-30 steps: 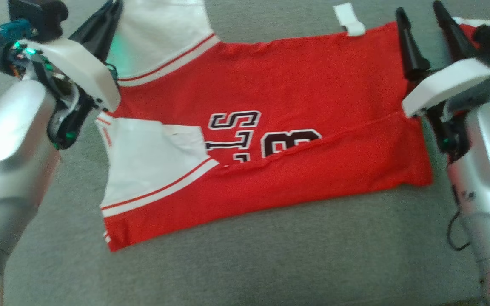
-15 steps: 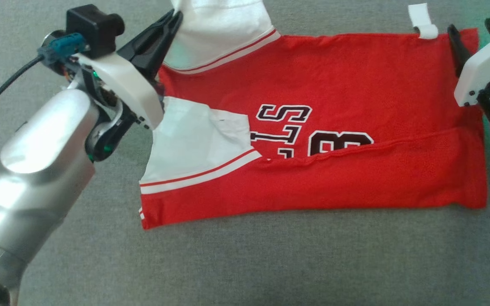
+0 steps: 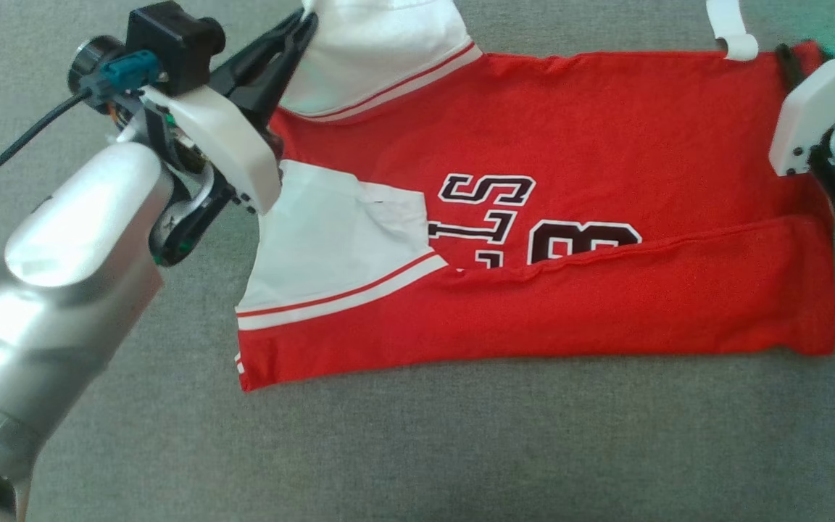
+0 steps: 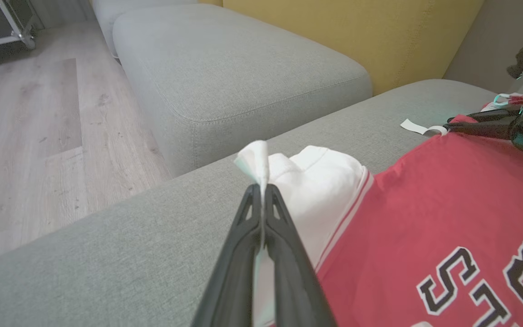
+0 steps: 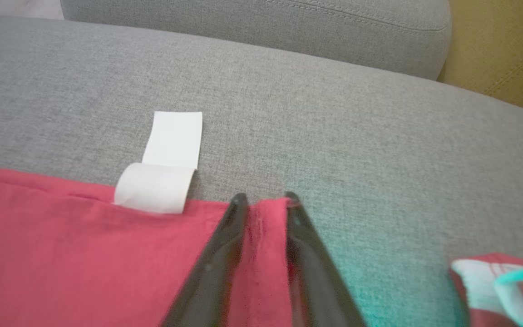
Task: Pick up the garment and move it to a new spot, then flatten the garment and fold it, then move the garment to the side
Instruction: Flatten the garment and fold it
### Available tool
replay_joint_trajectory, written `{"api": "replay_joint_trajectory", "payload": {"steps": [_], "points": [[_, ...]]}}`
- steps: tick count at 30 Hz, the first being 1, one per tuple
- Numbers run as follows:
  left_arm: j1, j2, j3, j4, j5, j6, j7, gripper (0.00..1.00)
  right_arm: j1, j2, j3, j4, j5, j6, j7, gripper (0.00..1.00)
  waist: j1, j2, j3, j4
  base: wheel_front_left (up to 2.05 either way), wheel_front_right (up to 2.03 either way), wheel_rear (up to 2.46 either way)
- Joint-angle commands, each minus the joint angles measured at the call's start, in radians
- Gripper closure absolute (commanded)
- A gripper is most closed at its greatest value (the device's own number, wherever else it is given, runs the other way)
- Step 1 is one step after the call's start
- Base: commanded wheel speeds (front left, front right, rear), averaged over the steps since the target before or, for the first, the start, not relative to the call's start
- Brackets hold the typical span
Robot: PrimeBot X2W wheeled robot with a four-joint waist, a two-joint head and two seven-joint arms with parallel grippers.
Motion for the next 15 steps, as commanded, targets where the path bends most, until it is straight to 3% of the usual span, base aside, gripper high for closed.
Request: {"api": "replay_joint_trajectory", "payload": {"steps": [1, 8, 15], "points": [[-0.053, 0.04, 0.036, -0.013, 0.009, 0.007, -0.009, 1.0, -0.006, 0.006, 0.015, -0.01, 0.009, -0.001, -0.011, 1.0, -0.0001, 0.0, -0.002, -0.003, 0.0, 0.0, 0.0], [-0.073, 0.051, 0.069, 0.066, 0.023, 0.05, -0.071, 1.0, -0.056, 0.03, 0.034, -0.03, 0.087, -0.001, -0.084, 1.0, -0.0001, 0.0, -0.024, -0.034, 0.0, 0.0, 0.0], [-0.178, 0.039, 0.082, 0.2, 0.068, 0.06, -0.137, 1.0, -0.128, 0.048, 0.041, -0.068, 0.176, -0.001, -0.158, 1.0, -0.0001, 0.0, -0.02, -0.066, 0.0, 0.0, 0.0]]}}
